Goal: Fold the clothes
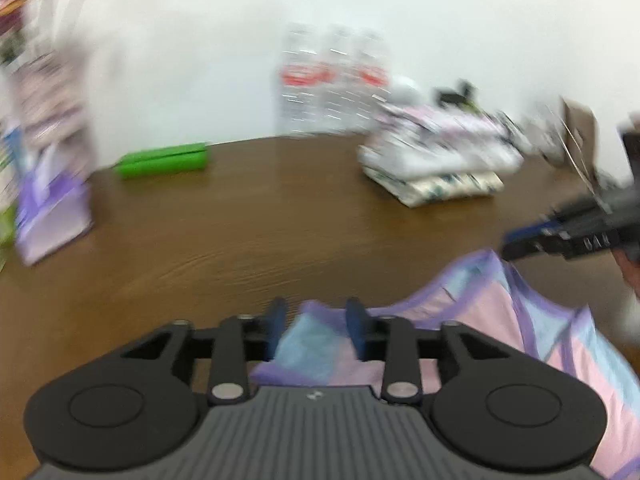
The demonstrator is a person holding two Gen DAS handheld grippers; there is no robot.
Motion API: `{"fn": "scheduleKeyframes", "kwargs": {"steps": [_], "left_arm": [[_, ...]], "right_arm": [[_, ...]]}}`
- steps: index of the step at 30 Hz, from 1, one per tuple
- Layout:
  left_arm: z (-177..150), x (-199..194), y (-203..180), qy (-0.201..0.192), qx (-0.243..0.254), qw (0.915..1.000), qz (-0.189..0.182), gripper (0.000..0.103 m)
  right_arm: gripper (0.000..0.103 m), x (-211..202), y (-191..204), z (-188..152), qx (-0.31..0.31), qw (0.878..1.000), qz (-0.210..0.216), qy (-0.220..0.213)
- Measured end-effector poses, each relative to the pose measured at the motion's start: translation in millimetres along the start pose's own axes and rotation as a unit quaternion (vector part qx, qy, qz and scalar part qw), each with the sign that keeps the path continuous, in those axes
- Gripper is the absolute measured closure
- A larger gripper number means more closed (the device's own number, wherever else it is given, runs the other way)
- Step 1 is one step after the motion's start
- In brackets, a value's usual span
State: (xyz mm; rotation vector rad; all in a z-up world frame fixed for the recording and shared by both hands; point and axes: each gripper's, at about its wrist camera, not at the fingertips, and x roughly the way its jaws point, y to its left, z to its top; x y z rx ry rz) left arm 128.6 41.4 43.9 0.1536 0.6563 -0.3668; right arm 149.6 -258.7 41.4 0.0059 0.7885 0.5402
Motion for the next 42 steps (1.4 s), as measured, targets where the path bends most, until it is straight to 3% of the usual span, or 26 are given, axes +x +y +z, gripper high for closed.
{"fn": "scheduleKeyframes", "kwargs": {"steps": [3, 5, 7, 8, 11, 12, 14, 16, 18, 23, 25, 27, 29, 33, 36, 38, 39, 41, 42], "left_arm": [[-2, 31, -11, 0.027, 0.028, 0.9988, 0.028, 0.071], [-5, 36, -5, 0.027, 0.005, 0.9993, 0.025, 0.095], [-8, 36, 3, 0.021, -0.021, 0.9994, 0.015, 0.096], [-9, 35, 7, 0.021, -0.033, 0.9991, 0.020, 0.097], [-13, 34, 17, 0.019, -0.063, 0.9973, 0.033, 0.094], [-12, 32, 16, 0.020, -0.057, 0.9976, 0.036, 0.093], [-10, 29, 13, 0.020, -0.045, 0.9980, 0.040, 0.082], [-8, 26, 10, 0.020, -0.032, 0.9983, 0.044, 0.069], [-4, 17, 5, 0.014, -0.015, 0.9988, 0.045, 0.067], [35, 19, -41, 0.008, 0.082, 0.9962, -0.026, 0.065], [50, 39, -68, 0.016, 0.106, 0.9927, -0.054, 0.065], [57, 65, -93, 0.028, 0.114, 0.9905, -0.072, 0.068], [52, 89, -110, 0.033, 0.128, 0.9894, -0.060, 0.090], [33, 104, -110, 0.005, 0.118, 0.9926, -0.027, 0.092], [28, 103, -94, -0.002, 0.056, 0.9976, -0.042, 0.091], [25, 101, -95, -0.008, 0.058, 0.9977, -0.033, 0.091], [26, 100, -96, -0.010, 0.061, 0.9975, -0.034, 0.091], [26, 97, -98, -0.021, 0.063, 0.9971, -0.037, 0.091], [26, 96, -100, -0.027, 0.065, 0.9969, -0.036, 0.091]], "right_arm": [[0.080, 12, -3, -2, 0.021, 0.999, 0.034, -0.004], [0.082, 18, -2, -2, 0.019, 0.999, 0.042, -0.010], [0.100, 22, 7, -1, -0.001, 0.999, 0.025, -0.028], [0.100, 24, 10, 1, -0.009, 0.999, 0.016, -0.034], [0.098, 31, 18, 8, -0.016, 0.999, -0.017, -0.041], [0.092, 31, 19, 8, -0.015, 0.999, -0.024, -0.043], [0.083, 21, 12, 4, -0.004, 0.999, -0.021, -0.047], [0.082, 12, 6, 0, 0.008, 0.999, -0.018, -0.051], [0.081, 2, -1, -5, 0.019, 0.998, -0.014, -0.055], [0.084, 5, 1, -16, 0.018, 0.999, -0.001, -0.040], [0.095, 12, 5, -18, 0.009, 0.999, -0.008, -0.036], [0.100, 12, 3, -21, 0.019, 0.999, -0.008, -0.039], [0.102, 9, -2, -24, 0.042, 0.998, -0.011, -0.040], [0.103, -3, -10, -32, 0.068, 0.997, -0.026, -0.035], [0.094, -15, -9, -31, 0.062, 0.996, -0.014, -0.057], [0.078, -14, -6, -25, 0.063, 0.996, 0.000, -0.066], [0.076, -11, -4, -23, 0.062, 0.996, 0.002, -0.066], [0.081, 2, 1, -20, 0.052, 0.997, -0.008, -0.051], [0.096, 8, 2, -21, 0.050, 0.998, -0.015, -0.041]]}}
